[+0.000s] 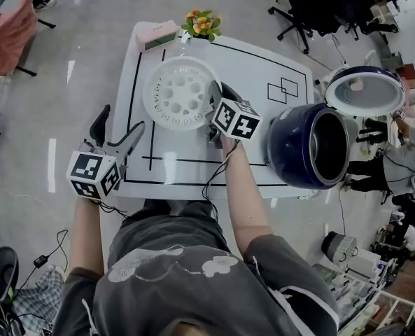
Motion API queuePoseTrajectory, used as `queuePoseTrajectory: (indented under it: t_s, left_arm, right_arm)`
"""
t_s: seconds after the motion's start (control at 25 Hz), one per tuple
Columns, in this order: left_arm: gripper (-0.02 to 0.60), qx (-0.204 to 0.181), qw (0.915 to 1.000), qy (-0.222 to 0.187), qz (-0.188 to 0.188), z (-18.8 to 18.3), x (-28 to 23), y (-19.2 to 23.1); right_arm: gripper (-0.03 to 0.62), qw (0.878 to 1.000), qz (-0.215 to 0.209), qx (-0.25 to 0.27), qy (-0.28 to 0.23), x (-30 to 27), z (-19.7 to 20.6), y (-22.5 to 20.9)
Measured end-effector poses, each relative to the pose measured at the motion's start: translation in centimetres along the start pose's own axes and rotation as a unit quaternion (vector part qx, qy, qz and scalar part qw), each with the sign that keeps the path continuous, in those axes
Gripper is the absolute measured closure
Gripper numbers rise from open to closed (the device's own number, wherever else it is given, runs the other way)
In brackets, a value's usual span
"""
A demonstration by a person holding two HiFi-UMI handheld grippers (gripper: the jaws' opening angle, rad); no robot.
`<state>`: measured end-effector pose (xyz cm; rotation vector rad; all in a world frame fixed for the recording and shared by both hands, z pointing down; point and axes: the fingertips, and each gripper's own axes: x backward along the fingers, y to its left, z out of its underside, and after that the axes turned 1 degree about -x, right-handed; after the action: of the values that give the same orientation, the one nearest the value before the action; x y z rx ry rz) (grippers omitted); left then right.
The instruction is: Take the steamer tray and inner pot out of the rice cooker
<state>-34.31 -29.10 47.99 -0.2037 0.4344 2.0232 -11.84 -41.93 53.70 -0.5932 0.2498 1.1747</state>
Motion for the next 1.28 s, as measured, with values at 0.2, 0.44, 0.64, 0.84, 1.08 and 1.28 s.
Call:
queuePoseTrajectory:
  t_s: [0.2, 0.44, 0.64, 0.84, 1.08, 1.28]
  left_arm:
    - [0.173, 0.005, 0.9998, 0.016, 0.004, 1.2, -1.1, 0.2]
    - [0.173, 0.009, 0.9996, 0.028, 0.006, 2.0, -1.5, 0.2]
    - [0.173, 0.012, 0.9994, 0.033, 0.006, 2.4, -1.6, 0.0]
    - [0.173, 0.009, 0.9997, 0.024, 0.005, 1.8, -1.7, -0.4]
    - [0.173, 0.0, 0.9998, 0.018, -0.004, 0.7, -1.5, -1.1]
    - [0.173, -0.014, 0.9999, -0.007, -0.004, -2.1, -1.4, -3.4]
  right_arm:
    - [0.534, 1.0, 0.004, -0.008, 0.01, -2.0, 1.2, -0.3]
    - [0.533, 0.999, 0.042, 0.014, 0.031, -3.6, 2.4, -1.5]
    - [0.53, 0.997, 0.064, 0.014, 0.052, -4.5, 3.5, -1.9]
    - [0.488, 0.997, 0.036, 0.022, 0.065, -4.3, 4.2, -1.6]
    - [0.373, 0.997, 0.004, 0.052, 0.053, -2.2, 2.4, -1.0]
    - [0.353, 0.997, -0.032, 0.064, 0.005, 1.8, -1.7, 0.6]
